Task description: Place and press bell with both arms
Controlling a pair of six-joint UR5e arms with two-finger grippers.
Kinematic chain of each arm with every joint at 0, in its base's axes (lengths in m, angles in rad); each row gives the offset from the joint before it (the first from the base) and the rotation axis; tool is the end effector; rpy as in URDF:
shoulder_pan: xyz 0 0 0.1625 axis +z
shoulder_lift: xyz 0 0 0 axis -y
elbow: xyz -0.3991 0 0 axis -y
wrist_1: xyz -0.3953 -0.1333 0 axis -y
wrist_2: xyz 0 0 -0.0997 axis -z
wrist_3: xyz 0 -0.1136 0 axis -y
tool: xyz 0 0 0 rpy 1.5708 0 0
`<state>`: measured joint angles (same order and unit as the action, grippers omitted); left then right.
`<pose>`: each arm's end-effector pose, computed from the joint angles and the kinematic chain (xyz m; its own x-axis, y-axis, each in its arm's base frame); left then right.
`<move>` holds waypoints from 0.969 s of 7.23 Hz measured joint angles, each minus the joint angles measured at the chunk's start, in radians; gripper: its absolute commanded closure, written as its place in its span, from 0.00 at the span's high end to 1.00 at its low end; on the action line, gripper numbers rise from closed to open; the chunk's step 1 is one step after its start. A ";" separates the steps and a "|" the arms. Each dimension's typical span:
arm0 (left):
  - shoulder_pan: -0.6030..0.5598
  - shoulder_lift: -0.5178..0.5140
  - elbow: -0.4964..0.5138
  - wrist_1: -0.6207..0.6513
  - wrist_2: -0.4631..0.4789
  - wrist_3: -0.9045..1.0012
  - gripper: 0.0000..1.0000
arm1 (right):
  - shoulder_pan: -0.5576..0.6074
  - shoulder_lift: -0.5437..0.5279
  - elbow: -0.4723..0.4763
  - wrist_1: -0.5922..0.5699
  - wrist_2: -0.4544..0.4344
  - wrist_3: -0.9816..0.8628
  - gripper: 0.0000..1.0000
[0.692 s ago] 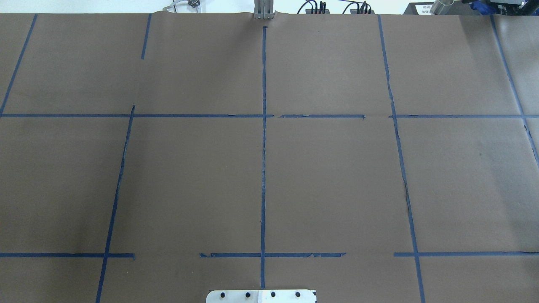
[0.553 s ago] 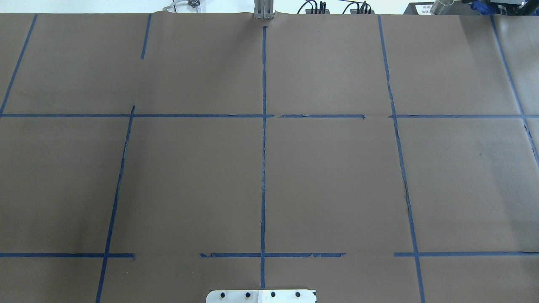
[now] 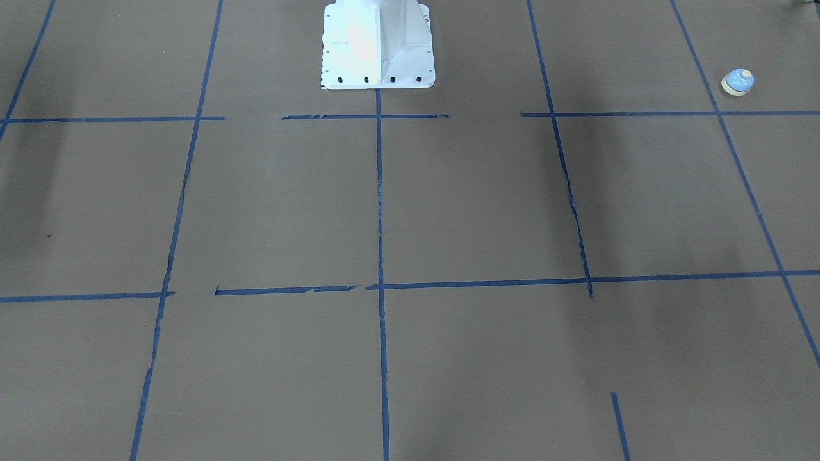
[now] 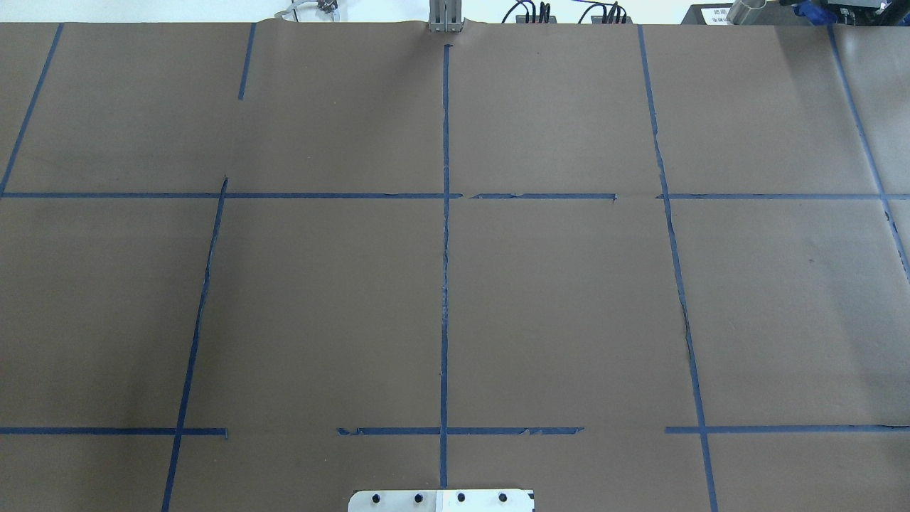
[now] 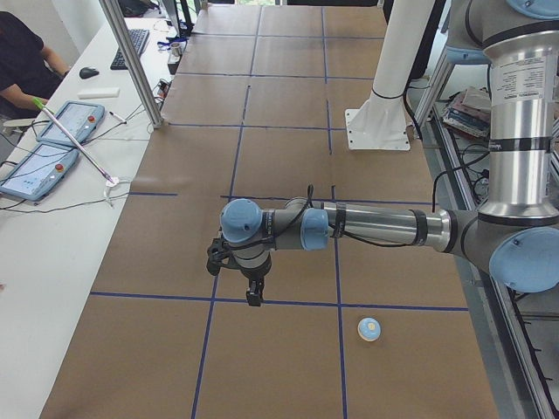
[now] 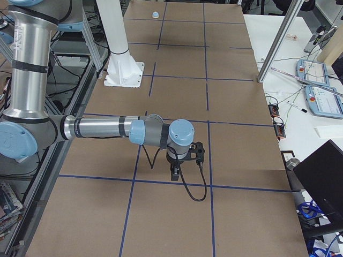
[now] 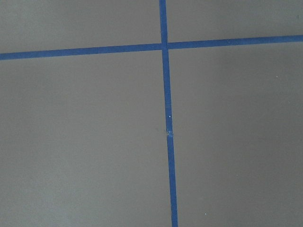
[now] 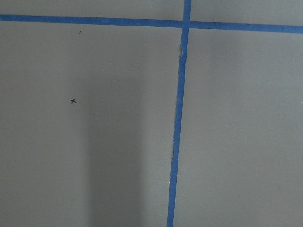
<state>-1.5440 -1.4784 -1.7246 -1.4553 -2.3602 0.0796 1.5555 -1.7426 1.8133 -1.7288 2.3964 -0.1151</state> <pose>-0.0405 -0.4542 0.6209 0.7007 0.0599 -0.7109 -0.0827 0.9966 0.0025 0.0434 -0.4194 0.6132 0.6728 -0.0610 0.7373 0.0931 0.9957 -0.0025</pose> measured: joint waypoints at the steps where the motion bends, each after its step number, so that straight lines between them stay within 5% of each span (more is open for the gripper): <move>1: 0.001 0.001 -0.005 -0.001 0.004 -0.001 1.00 | 0.000 0.000 0.000 0.000 0.001 0.000 1.00; 7: 0.000 0.007 -0.039 -0.003 0.002 -0.003 1.00 | -0.001 0.001 0.001 0.000 0.001 0.002 1.00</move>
<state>-1.5442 -1.4712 -1.7636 -1.4580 -2.3579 0.0762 1.5549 -1.7411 1.8145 -1.7288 2.3976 -0.1135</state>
